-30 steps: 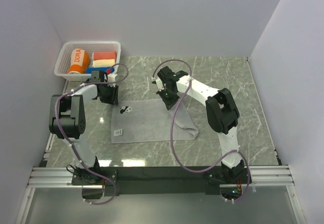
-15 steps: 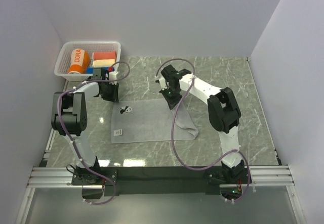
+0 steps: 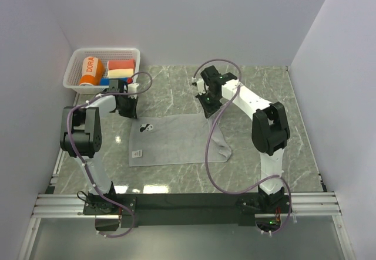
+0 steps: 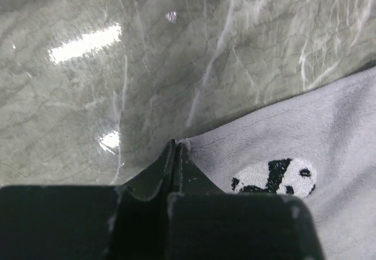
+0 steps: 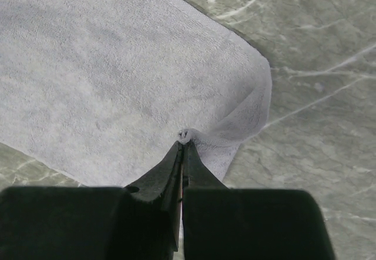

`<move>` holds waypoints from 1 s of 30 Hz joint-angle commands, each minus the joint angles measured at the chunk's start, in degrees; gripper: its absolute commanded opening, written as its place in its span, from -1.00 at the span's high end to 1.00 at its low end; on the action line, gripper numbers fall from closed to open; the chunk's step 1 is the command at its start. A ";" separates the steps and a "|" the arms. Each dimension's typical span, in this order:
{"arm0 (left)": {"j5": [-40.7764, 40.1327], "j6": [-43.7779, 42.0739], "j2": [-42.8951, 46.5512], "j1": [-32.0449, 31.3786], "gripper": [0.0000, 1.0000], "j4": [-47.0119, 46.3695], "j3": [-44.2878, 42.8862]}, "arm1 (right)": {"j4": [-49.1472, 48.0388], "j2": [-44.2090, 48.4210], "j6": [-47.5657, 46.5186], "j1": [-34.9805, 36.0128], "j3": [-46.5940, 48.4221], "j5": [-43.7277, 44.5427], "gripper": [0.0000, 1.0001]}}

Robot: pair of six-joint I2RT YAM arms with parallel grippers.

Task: Roll the towels
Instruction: Flatten the towel

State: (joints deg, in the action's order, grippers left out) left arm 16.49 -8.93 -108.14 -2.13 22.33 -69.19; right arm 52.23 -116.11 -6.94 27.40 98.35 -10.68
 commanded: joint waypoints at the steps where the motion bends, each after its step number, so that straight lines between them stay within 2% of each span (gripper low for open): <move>1: 1.69 -0.65 2.14 0.19 0.99 4.82 -2.26 | 1.38 4.14 -1.76 -1.46 0.79 -0.58 1.00; 11: 6.53 -2.06 10.04 5.11 0.99 10.36 -14.47 | 4.55 10.72 -10.63 -11.48 1.93 -0.92 1.00; 17: 10.66 -2.41 16.01 7.93 0.99 13.00 -18.17 | 8.14 15.73 -15.82 -16.32 5.19 -4.70 1.00; 22: 14.88 -1.88 23.84 11.70 0.99 14.50 -16.95 | 8.59 23.99 -20.38 -17.99 -0.23 -7.34 1.00; 30: 15.76 -3.73 43.35 14.26 0.99 16.07 -7.63 | 8.68 42.62 -22.94 -18.17 -11.33 -10.50 1.00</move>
State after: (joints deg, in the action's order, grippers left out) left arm 31.94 -10.85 -69.38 11.00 37.52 -78.48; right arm 58.89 -78.63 -27.24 10.11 89.06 -20.99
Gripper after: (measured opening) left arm 0.013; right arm 0.008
